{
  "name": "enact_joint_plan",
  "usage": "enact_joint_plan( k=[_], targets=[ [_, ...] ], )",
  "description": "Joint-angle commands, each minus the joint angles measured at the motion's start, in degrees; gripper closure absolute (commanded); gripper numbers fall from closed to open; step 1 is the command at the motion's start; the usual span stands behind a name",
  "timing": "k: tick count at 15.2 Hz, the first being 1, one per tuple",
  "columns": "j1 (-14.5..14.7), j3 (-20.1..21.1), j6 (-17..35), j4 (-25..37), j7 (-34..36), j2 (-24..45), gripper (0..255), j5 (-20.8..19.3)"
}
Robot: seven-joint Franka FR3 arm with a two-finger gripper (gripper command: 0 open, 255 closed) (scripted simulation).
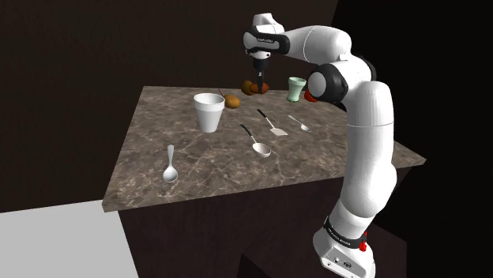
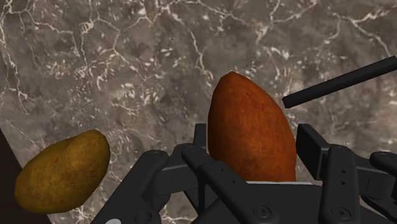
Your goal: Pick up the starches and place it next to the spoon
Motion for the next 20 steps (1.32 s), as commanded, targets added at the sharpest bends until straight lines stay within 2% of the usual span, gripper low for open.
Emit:
enact_joint_plan(
  k=[1,9,14,20],
  targets=[
    [-0.20,-0.01,-1.91,2.35,-0.30,0.46,255,0.16],
    [-1.64,-0.03,-9.70,13.74,-1.63,3.98,255,1.23],
    [4.94,1.05,-7.16,2.72,4.85,-3.57,255,-1.65],
    [11.26,3.34,-6.68,-4.60,12.84,-9.14,255,-4.01]
  ],
)
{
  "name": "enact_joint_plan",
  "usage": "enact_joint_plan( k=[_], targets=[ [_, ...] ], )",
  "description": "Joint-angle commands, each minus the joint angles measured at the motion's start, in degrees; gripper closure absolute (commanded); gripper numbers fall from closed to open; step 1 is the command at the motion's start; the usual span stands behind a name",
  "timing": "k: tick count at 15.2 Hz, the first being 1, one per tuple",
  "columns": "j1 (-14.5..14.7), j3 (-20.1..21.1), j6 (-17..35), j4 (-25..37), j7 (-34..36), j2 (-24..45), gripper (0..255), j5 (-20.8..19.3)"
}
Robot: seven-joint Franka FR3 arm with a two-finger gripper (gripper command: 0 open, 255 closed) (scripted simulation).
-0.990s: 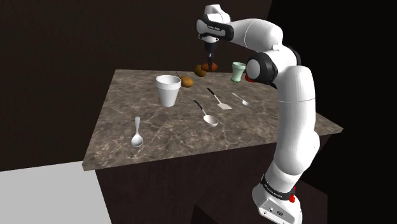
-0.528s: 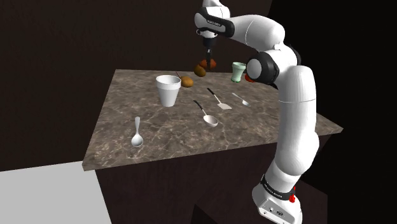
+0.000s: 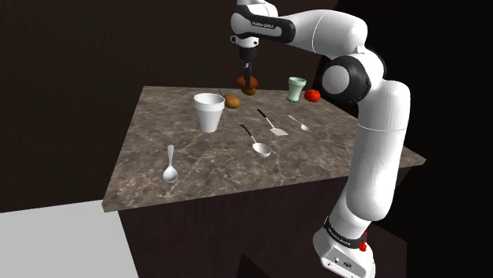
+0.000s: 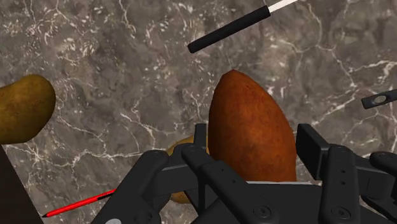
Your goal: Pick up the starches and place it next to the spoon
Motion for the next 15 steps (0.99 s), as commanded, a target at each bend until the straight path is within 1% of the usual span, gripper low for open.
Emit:
enact_joint_plan(
  k=[1,8,15],
  targets=[
    [1.93,0.89,-0.08,-1.58,2.76,-1.16,255,-0.58],
    [8.07,4.28,-1.47,-4.49,11.92,-3.79,255,-1.81],
    [13.65,7.85,-4.00,-3.05,20.71,-3.18,255,-2.07]
  ],
)
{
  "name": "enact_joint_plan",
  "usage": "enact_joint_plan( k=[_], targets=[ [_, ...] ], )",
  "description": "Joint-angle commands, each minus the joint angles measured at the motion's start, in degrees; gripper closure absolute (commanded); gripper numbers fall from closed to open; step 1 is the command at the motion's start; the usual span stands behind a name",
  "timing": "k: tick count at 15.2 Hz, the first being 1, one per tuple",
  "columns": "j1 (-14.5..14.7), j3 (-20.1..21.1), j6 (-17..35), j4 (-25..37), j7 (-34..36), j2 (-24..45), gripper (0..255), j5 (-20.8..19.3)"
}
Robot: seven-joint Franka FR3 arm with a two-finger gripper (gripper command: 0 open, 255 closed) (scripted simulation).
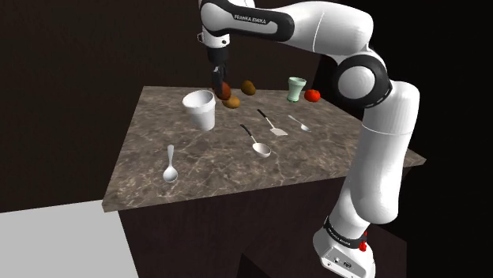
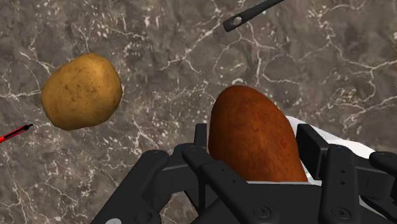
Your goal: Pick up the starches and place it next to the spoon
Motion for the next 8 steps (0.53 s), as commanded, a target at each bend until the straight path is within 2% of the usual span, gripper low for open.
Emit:
enact_joint_plan(
  k=[1,8],
  targets=[
    [1.78,1.15,-0.80,0.51,2.74,0.44,255,0.03],
    [7.25,4.34,-4.76,7.39,10.90,4.92,255,0.23]
  ],
)
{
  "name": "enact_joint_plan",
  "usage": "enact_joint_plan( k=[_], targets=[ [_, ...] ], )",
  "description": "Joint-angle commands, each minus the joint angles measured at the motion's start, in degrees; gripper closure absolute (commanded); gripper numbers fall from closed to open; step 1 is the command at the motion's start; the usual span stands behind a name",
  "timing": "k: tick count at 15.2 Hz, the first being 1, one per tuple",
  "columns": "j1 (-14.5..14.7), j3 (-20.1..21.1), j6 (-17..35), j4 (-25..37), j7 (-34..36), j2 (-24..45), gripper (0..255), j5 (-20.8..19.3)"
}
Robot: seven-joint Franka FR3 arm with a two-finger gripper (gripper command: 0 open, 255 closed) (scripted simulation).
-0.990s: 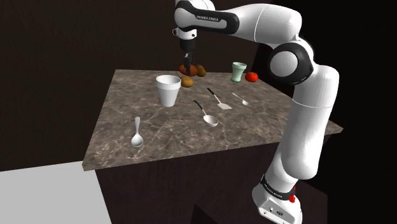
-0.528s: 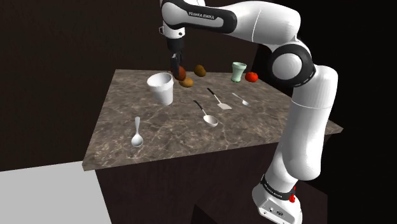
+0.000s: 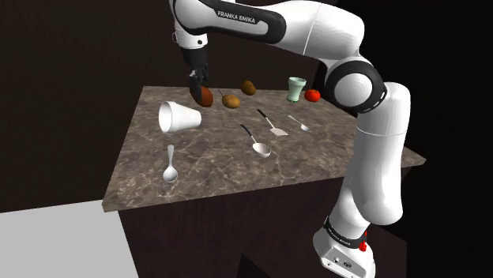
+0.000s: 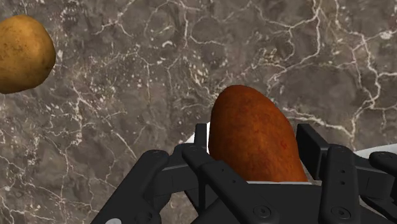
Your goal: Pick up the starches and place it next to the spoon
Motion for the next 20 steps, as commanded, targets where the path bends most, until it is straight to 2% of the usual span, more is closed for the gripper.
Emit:
enact_joint_plan(
  k=[1,3,11,20],
  targets=[
    [1.56,0.83,-1.25,2.48,2.29,1.64,255,0.05],
    [2.85,1.43,-2.53,5.19,4.02,3.40,255,0.09],
    [2.79,1.53,5.04,-5.31,5.28,0.56,255,0.11],
    [2.70,1.57,12.47,-14.18,6.45,-0.79,255,0.06]
  ],
)
